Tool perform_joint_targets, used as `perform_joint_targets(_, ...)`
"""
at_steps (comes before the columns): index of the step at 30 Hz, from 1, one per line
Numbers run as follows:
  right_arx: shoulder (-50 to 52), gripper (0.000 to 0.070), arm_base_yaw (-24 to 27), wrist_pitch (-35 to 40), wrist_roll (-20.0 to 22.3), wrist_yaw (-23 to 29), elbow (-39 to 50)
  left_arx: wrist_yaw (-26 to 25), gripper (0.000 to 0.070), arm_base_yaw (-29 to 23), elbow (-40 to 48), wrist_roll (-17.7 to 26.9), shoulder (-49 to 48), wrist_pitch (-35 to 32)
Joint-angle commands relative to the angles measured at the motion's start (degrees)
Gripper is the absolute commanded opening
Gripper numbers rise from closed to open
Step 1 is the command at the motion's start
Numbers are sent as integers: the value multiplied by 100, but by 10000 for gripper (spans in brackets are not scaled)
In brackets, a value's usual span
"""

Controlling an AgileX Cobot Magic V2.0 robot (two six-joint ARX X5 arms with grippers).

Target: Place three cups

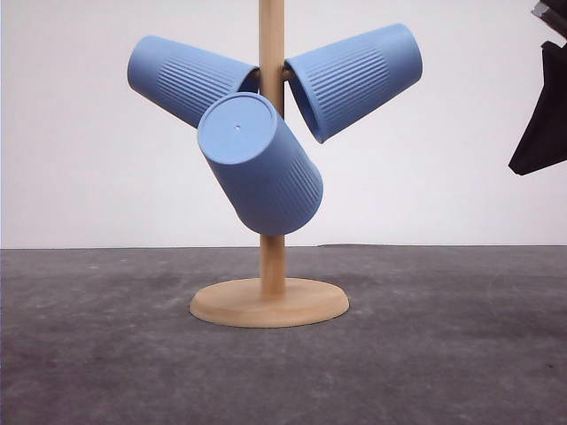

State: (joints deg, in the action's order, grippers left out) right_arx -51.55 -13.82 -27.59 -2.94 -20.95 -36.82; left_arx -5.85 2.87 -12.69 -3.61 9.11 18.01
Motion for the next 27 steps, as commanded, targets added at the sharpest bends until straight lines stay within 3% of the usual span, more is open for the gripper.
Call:
perform_joint_targets(1,-35,9,-24,59,37,-4,-79,139,0,-79,192,105,-440,-93)
perform_joint_targets(7,-35,9,-24,56,37,-2,-79,250,0,-315,783,105,-896,-297)
perform_joint_targets(12,-35,9,-24,73,37,-4,-79,395,0,-333,1176,102,-896,-922)
perform_joint_targets(27,-35,9,-24,98,39,-4,-79,400,0,-286,1197,102,-890,-904)
